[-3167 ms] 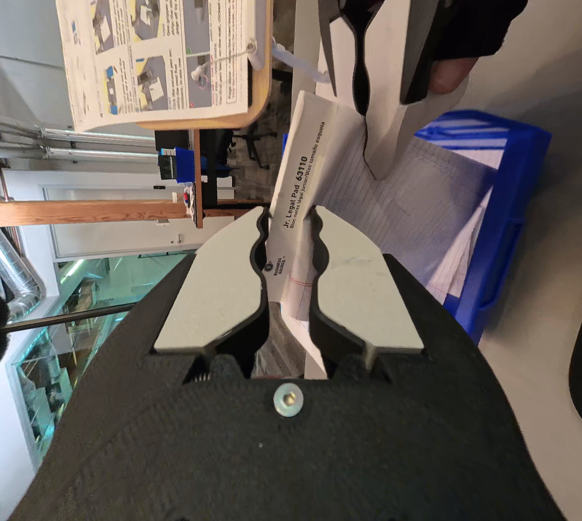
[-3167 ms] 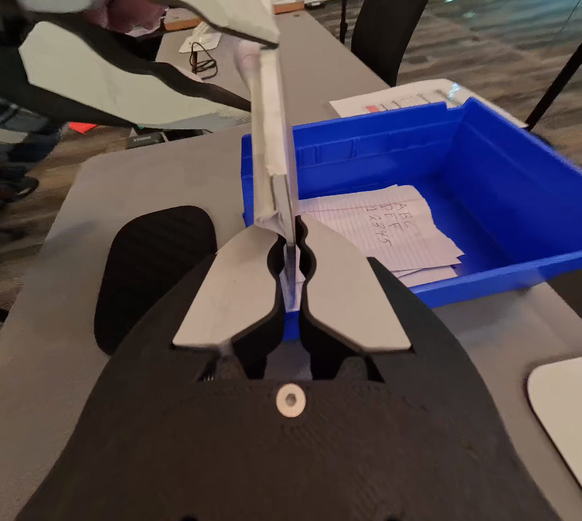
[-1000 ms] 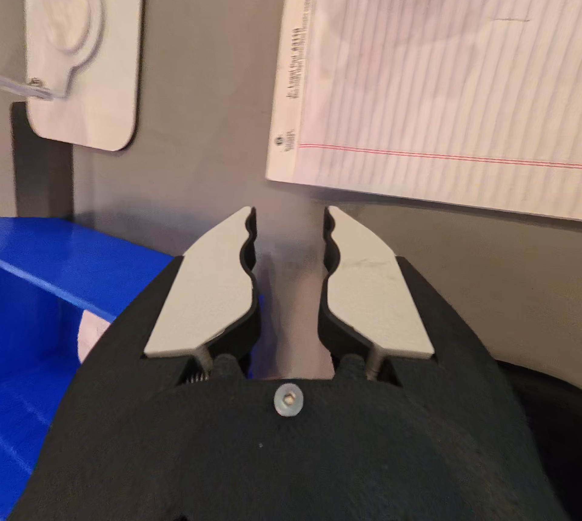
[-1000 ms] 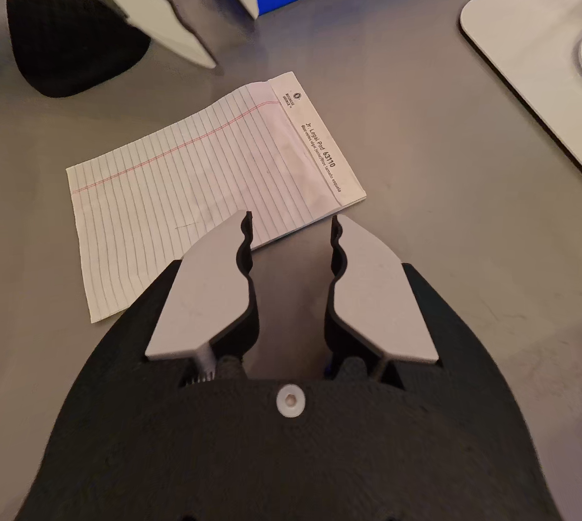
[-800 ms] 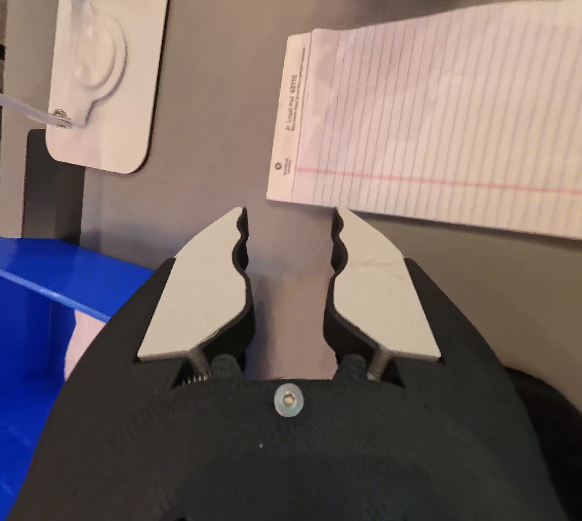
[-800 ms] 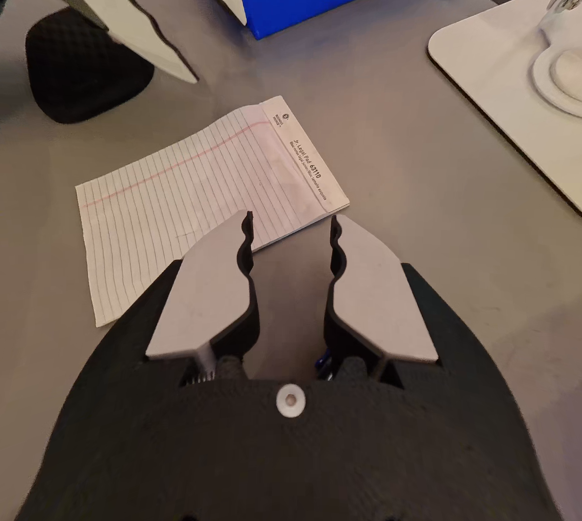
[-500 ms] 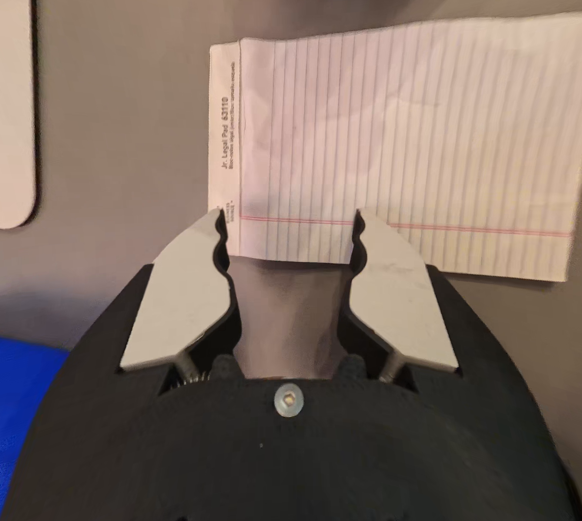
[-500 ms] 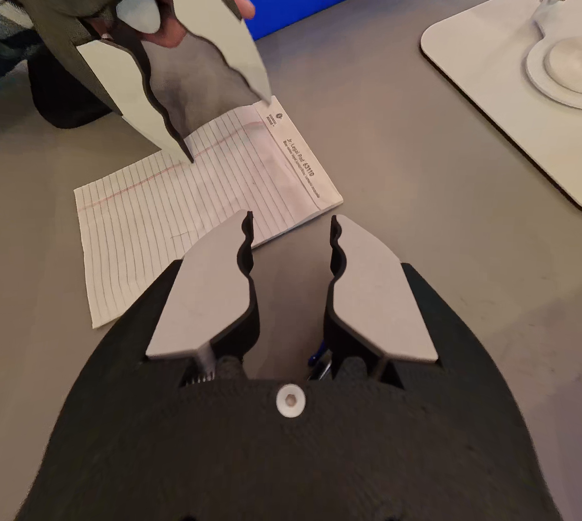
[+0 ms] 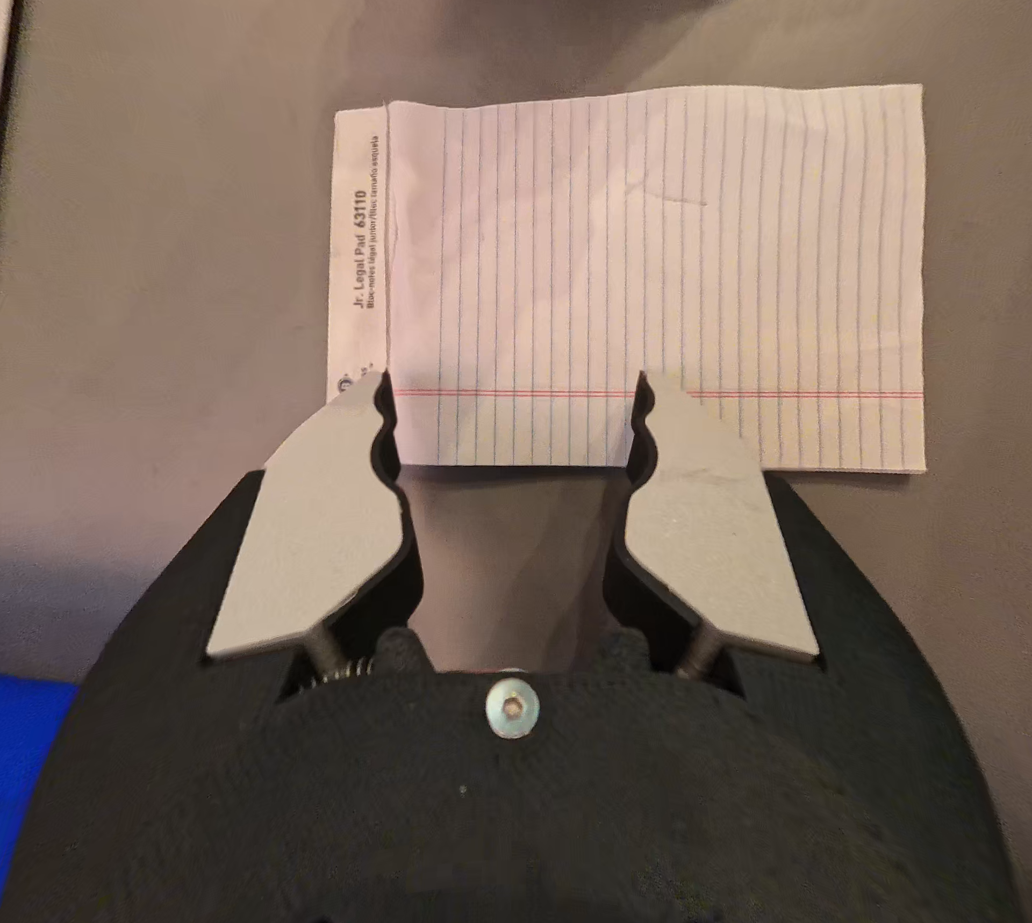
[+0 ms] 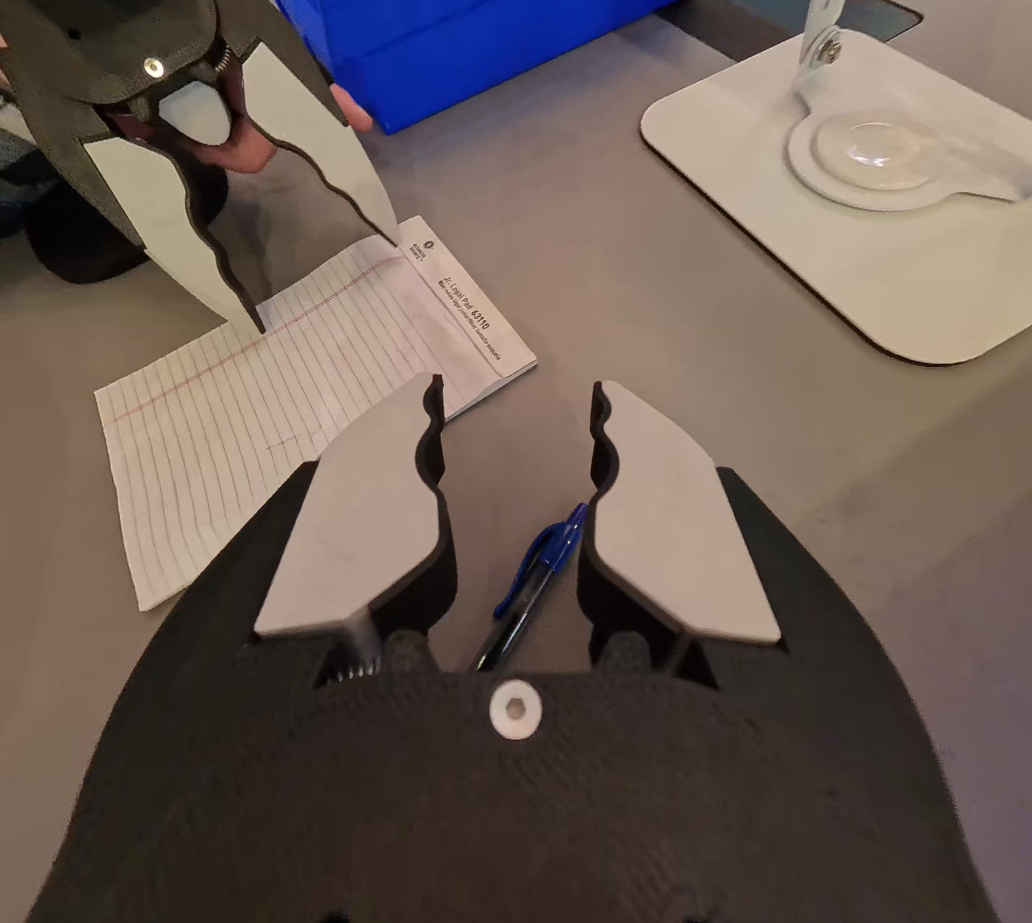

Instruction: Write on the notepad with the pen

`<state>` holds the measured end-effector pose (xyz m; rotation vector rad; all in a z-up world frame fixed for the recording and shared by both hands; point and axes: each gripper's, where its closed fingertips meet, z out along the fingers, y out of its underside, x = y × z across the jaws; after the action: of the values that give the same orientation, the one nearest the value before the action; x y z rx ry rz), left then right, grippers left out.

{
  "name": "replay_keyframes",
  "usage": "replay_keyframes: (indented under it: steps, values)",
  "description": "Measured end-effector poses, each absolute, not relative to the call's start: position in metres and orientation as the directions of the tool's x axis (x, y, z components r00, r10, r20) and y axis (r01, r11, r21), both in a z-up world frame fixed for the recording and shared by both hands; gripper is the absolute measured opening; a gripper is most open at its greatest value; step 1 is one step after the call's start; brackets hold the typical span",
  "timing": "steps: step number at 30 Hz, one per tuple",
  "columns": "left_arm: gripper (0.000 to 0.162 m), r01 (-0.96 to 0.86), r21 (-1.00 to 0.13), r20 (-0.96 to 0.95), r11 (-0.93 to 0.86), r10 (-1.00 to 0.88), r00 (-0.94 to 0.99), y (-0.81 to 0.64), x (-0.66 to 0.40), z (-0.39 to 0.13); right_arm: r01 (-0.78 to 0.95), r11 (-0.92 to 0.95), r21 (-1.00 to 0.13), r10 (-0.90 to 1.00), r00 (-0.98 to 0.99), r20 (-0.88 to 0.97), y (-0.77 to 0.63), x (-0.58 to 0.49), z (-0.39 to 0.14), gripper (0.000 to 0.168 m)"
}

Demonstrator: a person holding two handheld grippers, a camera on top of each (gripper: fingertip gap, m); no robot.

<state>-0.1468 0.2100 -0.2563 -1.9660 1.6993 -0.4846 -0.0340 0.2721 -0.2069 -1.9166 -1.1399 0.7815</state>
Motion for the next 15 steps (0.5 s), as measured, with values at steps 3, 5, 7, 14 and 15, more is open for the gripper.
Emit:
replay_keyframes:
  steps: [3,5,7,14,15]
  values:
    - [0.081,-0.825,-0.553,-0.042,-0.115,-0.985,0.165,0.2103,-0.1469,-0.2625,0.446,-0.327,-0.833,0.9,0.416,-0.131,0.2726,-0.0324,-0.2096,0.049]
    - [0.081,-0.827,-0.549,-0.027,-0.118,-0.987,0.159,0.2089,-0.1465,-0.2641,0.457,-0.327,-0.827,0.901,0.415,-0.128,0.2722,-0.033,-0.2124,0.049]
    - [0.081,-0.826,-0.55,-0.018,-0.123,-0.987,0.16,0.2077,-0.1463,-0.2643,0.466,-0.318,-0.826,0.903,0.416,-0.113,0.2722,-0.0334,-0.2131,0.049]
    - [0.082,-0.811,-0.577,-0.054,-0.097,-0.986,0.156,0.2116,-0.1465,-0.2578,0.46,-0.317,-0.829,0.9,0.423,-0.109,0.2743,-0.0324,-0.2123,0.051]
    - [0.082,-0.817,-0.568,-0.062,-0.101,-0.984,0.165,0.2138,-0.1491,-0.2596,0.463,-0.318,-0.827,0.901,0.42,-0.11,0.274,-0.0327,-0.213,0.051]
